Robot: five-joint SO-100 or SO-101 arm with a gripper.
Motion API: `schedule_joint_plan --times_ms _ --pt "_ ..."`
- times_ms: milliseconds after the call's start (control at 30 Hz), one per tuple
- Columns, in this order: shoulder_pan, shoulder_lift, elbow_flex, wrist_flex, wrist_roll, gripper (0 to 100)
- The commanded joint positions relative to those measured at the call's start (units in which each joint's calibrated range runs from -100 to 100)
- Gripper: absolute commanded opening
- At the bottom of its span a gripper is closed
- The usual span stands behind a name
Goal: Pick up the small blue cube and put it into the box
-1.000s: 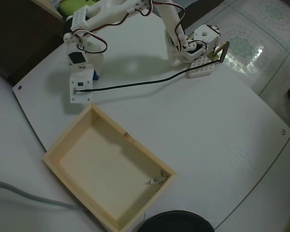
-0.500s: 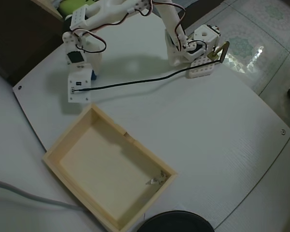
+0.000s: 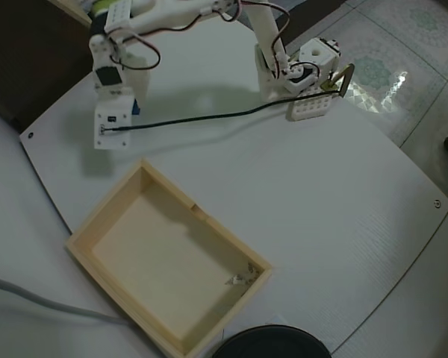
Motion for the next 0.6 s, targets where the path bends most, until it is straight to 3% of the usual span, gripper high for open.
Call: schedule_joint_plan --times_ms 0,567 --pt "-0.32 -6.15 -3.17 1.29 0.6 11" --pt "-9.46 -16.46 -2.17 8.01 3.67 11"
